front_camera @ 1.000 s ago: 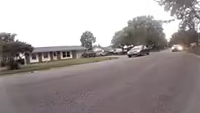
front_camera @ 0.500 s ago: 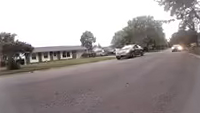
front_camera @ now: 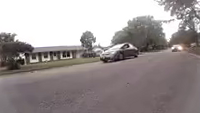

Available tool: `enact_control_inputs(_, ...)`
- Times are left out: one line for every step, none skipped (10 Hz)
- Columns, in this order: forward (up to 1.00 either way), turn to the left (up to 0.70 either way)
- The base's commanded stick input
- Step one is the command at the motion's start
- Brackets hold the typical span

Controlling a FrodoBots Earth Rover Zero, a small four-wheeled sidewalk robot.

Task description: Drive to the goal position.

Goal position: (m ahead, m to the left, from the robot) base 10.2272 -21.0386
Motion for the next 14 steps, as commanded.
enact_control_inputs(0.06,0.00)
enact_control_inputs(0.06,0.00)
enact_control_inputs(0.06,0.00)
enact_control_inputs(0.06,0.00)
enact_control_inputs(0.06,0.00)
enact_control_inputs(0.06,0.00)
enact_control_inputs(0.06,0.00)
enact_control_inputs(0.07,0.00)
enact_control_inputs(0.06,0.00)
enact_control_inputs(0.06,0.00)
enact_control_inputs(0.07,0.00)
enact_control_inputs(0.70,0.00)
enact_control_inputs(1.00,0.00)
enact_control_inputs(1.00,0.00)
